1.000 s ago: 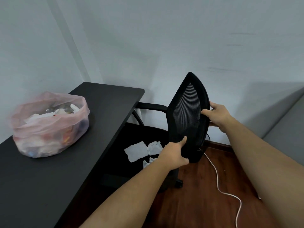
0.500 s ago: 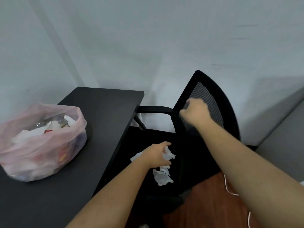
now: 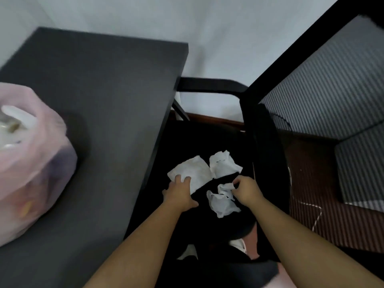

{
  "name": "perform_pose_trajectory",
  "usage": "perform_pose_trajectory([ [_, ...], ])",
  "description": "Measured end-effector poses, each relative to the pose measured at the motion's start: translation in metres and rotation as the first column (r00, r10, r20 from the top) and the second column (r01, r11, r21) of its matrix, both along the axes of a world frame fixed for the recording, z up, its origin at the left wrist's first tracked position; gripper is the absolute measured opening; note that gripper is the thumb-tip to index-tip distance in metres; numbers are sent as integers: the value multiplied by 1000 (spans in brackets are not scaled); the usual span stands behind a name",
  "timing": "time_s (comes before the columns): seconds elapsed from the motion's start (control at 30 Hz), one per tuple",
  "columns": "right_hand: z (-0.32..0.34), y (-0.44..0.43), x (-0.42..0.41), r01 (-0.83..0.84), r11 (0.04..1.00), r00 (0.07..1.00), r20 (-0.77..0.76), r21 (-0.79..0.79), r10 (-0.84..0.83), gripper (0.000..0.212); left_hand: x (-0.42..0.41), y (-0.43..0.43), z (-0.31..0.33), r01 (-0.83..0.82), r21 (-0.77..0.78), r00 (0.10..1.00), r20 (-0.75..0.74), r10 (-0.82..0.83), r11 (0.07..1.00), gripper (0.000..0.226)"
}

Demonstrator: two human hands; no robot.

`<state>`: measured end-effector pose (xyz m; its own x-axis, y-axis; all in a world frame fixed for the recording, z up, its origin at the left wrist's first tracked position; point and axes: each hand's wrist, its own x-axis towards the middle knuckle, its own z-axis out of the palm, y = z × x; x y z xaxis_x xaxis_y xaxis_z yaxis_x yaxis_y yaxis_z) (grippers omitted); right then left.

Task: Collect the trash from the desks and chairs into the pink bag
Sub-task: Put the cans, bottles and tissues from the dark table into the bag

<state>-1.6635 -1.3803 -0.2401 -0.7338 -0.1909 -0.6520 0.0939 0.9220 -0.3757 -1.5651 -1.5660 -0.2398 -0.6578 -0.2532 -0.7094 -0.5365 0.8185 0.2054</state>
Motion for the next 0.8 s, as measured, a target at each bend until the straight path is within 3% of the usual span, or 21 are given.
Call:
perform_pose_trajectory([
  [0.1, -47, -9, -10, -44, 997, 999, 22, 58, 43, 38, -5, 14, -46, -53, 31, 998, 34, 52, 998, 96],
  [0.23, -90, -21, -13, -75, 990, 997, 7, 115, 75, 43, -8, 47, -85, 82, -47, 983, -160, -88, 996, 68],
  [0.37, -109, -27, -18, -146, 968, 986, -52, 202, 159, 6, -16, 65, -100, 139, -42, 973, -183, -144, 989, 44],
  [0.47, -118, -27, -20, -126, 963, 992, 10, 238, 127, 18, -21, 66, -106, 112, -62, 965, -230, -124, 992, 19],
  [0.57, -114, -30, -27, -85, 970, 996, -2, 229, 88, 26, -25, 61, -112, 137, -49, 955, -258, -145, 989, 14],
  [0.67, -100, -33, -44, -27, 988, 987, -151, 153, 51, 13, -27, 48, -108, 127, -54, 945, -297, -137, 990, 18],
  [0.73, -94, -35, -56, -32, 994, 946, -318, 108, 65, 22, -28, 32, -104, 76, -90, 936, -336, -103, 993, 19],
  [0.8, -97, -38, -67, -39, 997, 926, -372, 69, 62, 19, -30, 14, -103, -21, -129, 936, -351, -26, 991, 18],
])
